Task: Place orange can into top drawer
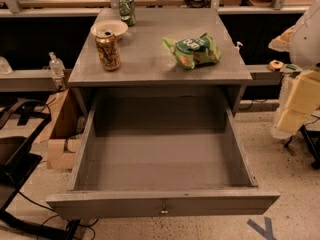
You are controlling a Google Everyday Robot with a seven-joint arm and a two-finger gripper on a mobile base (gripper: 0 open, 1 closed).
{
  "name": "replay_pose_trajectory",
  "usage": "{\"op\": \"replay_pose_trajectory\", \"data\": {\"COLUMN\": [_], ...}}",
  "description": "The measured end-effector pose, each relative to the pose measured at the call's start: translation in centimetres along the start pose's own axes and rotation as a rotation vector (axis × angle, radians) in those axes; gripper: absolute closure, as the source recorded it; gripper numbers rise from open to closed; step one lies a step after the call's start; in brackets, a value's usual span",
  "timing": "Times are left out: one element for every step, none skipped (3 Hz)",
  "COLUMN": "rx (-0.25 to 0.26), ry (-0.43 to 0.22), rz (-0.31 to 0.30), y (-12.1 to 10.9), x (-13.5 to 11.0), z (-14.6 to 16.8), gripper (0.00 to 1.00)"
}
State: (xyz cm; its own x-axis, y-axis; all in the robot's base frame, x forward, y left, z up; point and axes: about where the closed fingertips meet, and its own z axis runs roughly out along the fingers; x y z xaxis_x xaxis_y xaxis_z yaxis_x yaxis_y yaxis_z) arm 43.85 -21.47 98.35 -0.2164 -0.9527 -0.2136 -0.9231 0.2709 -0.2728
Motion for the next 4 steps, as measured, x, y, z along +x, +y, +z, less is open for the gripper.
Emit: {"op": "replay_pose_trajectory", "data": {"rx": [0.004,0.055,0.119,0.170], "ry": [-0.004,-0.057,-0.219,-0.469], "rz": [-0.001,-0.012,0.042,0.118], "y": [-0.1,-1.5,-5.7,-10.4], "x": [-0.1,-1.3,-2.5,-4.8], "z": [0.0,0.4,1.5,3.4], "gripper": [0.00,0.00,0.00,0.00]}}
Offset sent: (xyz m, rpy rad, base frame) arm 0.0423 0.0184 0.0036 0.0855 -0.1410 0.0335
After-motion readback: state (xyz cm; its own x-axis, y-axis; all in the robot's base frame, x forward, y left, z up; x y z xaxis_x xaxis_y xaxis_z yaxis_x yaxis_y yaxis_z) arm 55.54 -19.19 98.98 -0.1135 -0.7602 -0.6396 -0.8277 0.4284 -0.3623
